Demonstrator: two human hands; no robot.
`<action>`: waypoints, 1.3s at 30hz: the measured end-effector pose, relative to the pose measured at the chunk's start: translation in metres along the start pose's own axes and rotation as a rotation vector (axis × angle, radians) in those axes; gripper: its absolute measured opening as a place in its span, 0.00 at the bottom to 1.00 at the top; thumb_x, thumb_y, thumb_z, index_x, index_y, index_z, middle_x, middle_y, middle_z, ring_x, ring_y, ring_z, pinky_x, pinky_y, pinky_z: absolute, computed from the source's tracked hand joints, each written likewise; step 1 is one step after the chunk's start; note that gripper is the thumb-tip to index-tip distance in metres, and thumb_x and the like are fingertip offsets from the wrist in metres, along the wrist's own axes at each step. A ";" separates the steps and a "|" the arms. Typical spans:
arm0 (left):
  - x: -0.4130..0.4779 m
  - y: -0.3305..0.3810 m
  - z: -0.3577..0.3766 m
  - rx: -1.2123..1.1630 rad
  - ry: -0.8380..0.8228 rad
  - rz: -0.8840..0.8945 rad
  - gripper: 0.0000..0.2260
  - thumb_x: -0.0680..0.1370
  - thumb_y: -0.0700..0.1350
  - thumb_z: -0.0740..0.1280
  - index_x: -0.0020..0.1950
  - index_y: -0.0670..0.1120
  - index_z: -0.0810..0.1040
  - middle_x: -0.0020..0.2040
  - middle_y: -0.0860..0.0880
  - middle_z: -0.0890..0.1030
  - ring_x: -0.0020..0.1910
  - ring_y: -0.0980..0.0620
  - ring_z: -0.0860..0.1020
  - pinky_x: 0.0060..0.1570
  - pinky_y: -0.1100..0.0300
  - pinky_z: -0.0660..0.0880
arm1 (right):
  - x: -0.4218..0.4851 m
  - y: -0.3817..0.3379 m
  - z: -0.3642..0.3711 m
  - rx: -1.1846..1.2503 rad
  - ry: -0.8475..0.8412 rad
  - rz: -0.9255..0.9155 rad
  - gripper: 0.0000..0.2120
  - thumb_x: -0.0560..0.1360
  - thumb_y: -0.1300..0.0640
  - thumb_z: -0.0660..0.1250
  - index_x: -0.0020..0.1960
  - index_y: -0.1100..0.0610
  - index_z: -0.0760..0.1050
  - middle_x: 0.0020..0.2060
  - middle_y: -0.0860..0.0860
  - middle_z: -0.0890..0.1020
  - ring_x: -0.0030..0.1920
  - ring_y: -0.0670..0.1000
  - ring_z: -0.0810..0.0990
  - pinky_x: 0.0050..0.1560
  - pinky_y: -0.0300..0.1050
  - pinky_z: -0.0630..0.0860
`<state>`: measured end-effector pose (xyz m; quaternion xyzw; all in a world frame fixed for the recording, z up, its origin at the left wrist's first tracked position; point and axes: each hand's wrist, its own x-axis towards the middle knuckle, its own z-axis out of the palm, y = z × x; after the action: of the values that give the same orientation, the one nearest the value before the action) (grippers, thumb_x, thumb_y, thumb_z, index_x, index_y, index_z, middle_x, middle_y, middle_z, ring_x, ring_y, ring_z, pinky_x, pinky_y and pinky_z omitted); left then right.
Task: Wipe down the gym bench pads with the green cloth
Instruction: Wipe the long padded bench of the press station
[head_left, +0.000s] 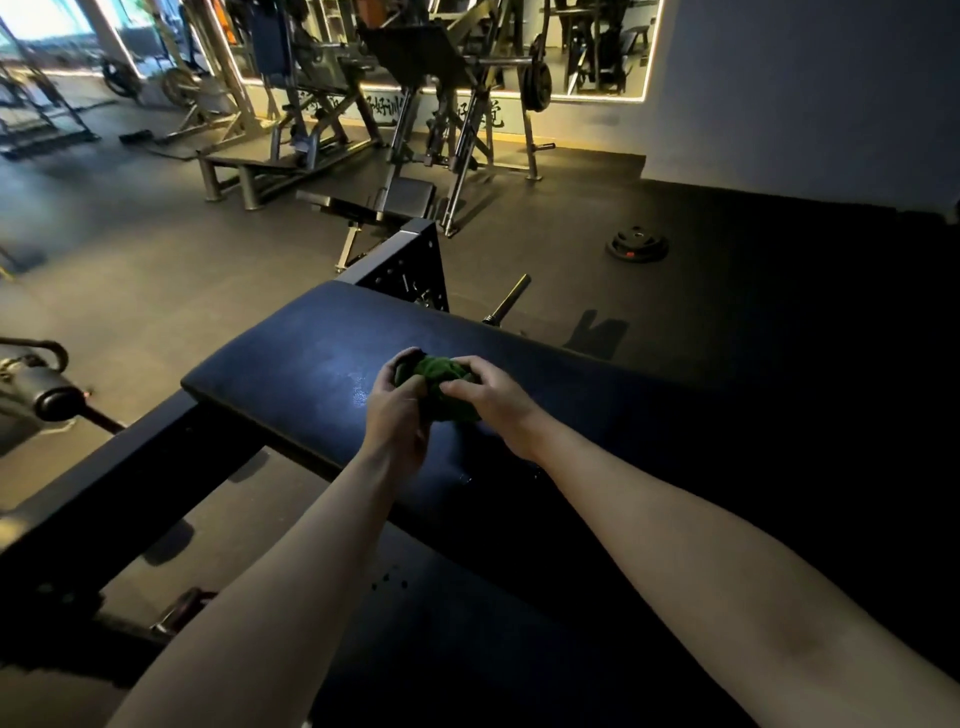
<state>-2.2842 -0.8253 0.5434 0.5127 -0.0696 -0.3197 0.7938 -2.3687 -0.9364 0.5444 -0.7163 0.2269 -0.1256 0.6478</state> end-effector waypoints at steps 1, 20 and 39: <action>0.001 -0.002 0.004 0.068 0.014 0.048 0.19 0.79 0.31 0.61 0.65 0.47 0.74 0.64 0.37 0.75 0.55 0.40 0.79 0.47 0.50 0.82 | 0.002 0.000 -0.003 -0.003 -0.004 -0.021 0.18 0.75 0.57 0.68 0.64 0.53 0.74 0.61 0.55 0.77 0.62 0.55 0.76 0.64 0.57 0.75; -0.012 -0.071 -0.034 1.524 0.383 0.021 0.34 0.77 0.58 0.58 0.82 0.50 0.56 0.83 0.50 0.50 0.80 0.48 0.46 0.76 0.46 0.41 | 0.065 0.067 -0.061 -1.015 0.246 0.003 0.20 0.77 0.61 0.59 0.69 0.57 0.67 0.64 0.61 0.65 0.62 0.62 0.66 0.59 0.54 0.71; -0.012 -0.076 -0.033 1.576 0.397 0.019 0.30 0.81 0.56 0.58 0.82 0.52 0.54 0.83 0.51 0.49 0.80 0.50 0.44 0.76 0.47 0.39 | 0.075 0.057 -0.074 -1.081 0.238 -0.042 0.25 0.76 0.61 0.60 0.71 0.47 0.70 0.63 0.57 0.69 0.62 0.60 0.67 0.64 0.53 0.66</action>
<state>-2.3125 -0.8132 0.4652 0.9675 -0.1364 -0.0731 0.1999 -2.3482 -1.0405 0.4889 -0.9320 0.3164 -0.0845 0.1552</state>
